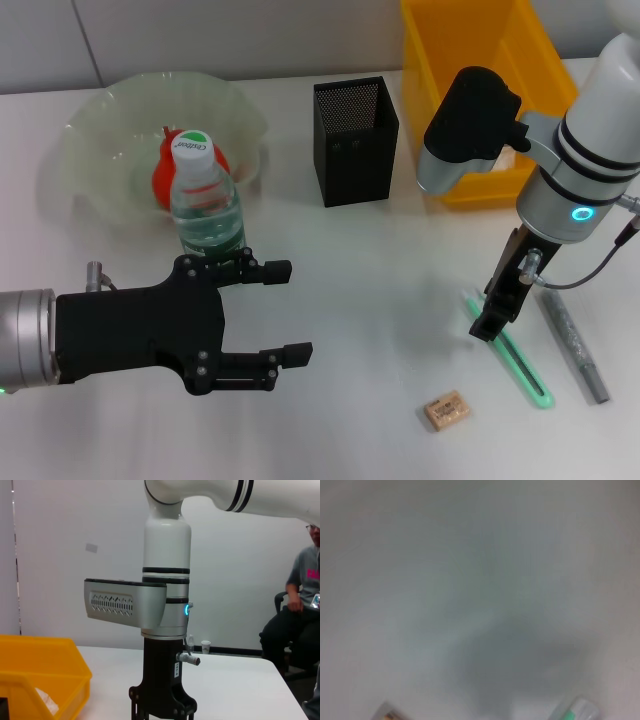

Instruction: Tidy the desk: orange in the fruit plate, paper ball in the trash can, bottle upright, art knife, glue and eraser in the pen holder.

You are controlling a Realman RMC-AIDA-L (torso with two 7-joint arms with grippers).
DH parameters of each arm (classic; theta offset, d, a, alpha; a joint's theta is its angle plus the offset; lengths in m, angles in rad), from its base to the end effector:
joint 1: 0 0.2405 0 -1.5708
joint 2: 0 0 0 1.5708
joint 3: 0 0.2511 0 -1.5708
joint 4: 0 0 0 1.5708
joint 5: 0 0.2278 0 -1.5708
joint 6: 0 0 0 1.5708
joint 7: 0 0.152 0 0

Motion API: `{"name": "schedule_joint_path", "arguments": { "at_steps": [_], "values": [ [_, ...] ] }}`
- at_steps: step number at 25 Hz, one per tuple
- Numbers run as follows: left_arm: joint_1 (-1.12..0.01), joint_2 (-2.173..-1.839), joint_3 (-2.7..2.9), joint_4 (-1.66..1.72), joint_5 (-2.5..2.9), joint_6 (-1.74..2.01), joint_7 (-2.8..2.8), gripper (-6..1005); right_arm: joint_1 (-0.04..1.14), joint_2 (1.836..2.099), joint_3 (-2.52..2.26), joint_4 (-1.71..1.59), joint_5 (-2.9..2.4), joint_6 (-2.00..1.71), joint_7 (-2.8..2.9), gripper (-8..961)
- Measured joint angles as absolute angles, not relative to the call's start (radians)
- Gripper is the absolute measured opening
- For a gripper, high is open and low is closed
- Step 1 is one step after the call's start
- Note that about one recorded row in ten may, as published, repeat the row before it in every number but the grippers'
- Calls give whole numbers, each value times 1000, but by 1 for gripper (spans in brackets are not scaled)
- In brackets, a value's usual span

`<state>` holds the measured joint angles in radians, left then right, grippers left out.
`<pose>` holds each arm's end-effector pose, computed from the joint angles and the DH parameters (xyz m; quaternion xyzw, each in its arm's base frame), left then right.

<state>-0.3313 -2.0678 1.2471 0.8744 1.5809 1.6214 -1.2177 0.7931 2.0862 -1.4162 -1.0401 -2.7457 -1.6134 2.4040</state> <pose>-0.2188 0.2946 -0.0267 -0.9566 -0.0381 -0.2857 0.0428 0.1909 0.3757 -0.0323 -0.9086 0.2537 -0.3179 0.0950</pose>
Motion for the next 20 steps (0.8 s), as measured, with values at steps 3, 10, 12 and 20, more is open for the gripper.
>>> {"name": "schedule_joint_path", "arguments": {
  "at_steps": [3, 10, 12, 20],
  "values": [
    [-331, -2068, 1247, 875, 1581, 1622, -1218, 810, 792, 2086, -1416, -1040, -2746, -1614, 2407, 564],
    [-331, -2068, 1247, 876, 1582, 1624, -1219, 810, 790, 2086, -1416, -1040, -2746, -1616, 2410, 556],
    [-331, -2068, 1247, 876, 1582, 1624, -1219, 810, 790, 2086, -1416, -1040, -2746, -1617, 2413, 550],
    [-331, -2068, 1247, 881, 1582, 1628, -1220, 810, 790, 2086, -1416, -1039, -2747, -1617, 2422, 489]
  ]
}}
